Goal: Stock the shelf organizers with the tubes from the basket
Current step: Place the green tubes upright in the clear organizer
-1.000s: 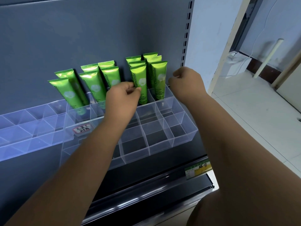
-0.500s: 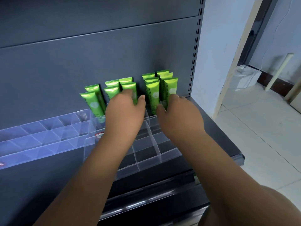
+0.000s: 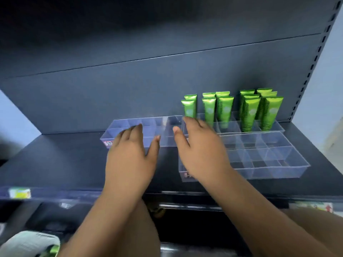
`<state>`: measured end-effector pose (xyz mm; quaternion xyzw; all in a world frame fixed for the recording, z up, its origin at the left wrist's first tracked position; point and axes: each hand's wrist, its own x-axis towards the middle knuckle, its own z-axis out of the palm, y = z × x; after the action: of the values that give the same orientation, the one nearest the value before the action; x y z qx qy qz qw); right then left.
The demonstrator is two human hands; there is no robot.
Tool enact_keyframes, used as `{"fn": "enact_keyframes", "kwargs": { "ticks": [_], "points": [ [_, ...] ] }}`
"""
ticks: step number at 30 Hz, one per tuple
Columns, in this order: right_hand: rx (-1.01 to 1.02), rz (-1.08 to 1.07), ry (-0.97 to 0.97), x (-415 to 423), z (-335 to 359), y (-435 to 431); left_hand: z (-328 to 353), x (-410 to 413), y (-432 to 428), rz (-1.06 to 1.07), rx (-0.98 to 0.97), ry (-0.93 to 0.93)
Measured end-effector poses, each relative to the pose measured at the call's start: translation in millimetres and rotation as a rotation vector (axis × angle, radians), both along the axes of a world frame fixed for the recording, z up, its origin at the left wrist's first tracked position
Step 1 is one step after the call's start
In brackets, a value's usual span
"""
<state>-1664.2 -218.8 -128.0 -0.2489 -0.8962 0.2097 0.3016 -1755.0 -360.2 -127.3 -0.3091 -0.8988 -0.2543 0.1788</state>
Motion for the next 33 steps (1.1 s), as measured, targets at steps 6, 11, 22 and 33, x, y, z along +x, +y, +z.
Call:
{"fn": "enact_keyframes", "kwargs": {
  "ticks": [6, 11, 22, 33],
  "points": [
    [0.112, 0.326, 0.050, -39.7, 14.6, -128.8, -11.4, 2.5, -158.5, 0.336, 0.049, 0.088],
    [0.158, 0.652, 0.069, -74.0, 10.0, -264.6, -15.4, 16.0, -283.6, 0.656, 0.053, 0.047],
    [0.182, 1.126, -0.220, -120.5, -82.0, -456.2, -87.6, 48.0, -465.7, 1.103, 0.041, -0.218],
    [0.278, 1.069, -0.766, -200.4, -199.1, -503.5, -247.8, -24.8, -485.1, 1.163, -0.029, -0.627]
  ]
}}
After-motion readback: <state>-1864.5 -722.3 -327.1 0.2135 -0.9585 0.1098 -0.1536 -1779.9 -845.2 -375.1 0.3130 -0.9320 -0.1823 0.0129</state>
